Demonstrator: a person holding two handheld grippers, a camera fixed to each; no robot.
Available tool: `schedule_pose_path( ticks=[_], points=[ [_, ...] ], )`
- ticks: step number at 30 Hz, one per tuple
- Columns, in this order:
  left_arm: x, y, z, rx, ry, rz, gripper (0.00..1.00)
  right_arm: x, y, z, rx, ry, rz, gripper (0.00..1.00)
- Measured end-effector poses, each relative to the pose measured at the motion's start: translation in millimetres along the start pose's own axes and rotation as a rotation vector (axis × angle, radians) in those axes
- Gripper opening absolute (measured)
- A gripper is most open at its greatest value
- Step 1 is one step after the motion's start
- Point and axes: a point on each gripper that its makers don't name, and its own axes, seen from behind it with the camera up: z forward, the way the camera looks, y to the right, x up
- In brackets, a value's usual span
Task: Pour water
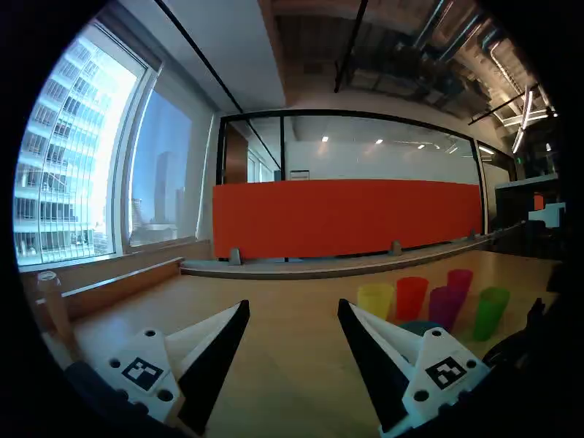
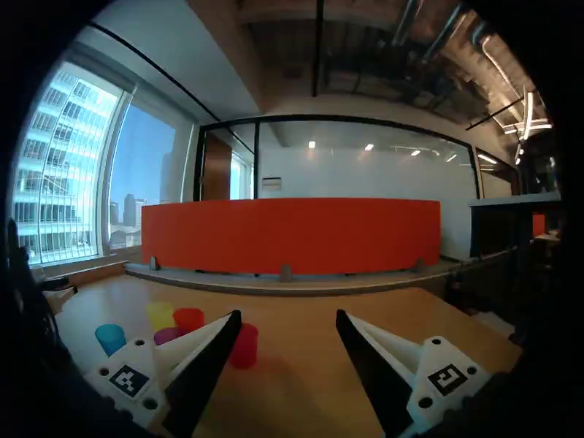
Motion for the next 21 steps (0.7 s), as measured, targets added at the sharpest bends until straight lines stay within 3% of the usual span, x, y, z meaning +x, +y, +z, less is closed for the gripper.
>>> schedule_pose_path(
  ticks=[21],
  points=[
    [-14, -3.8, 0.8, -0.003, -0.026, -0.026, 0.9, 3, 2, -1.1, -0.013, -0.002, -0.003, 1.0]
  ],
)
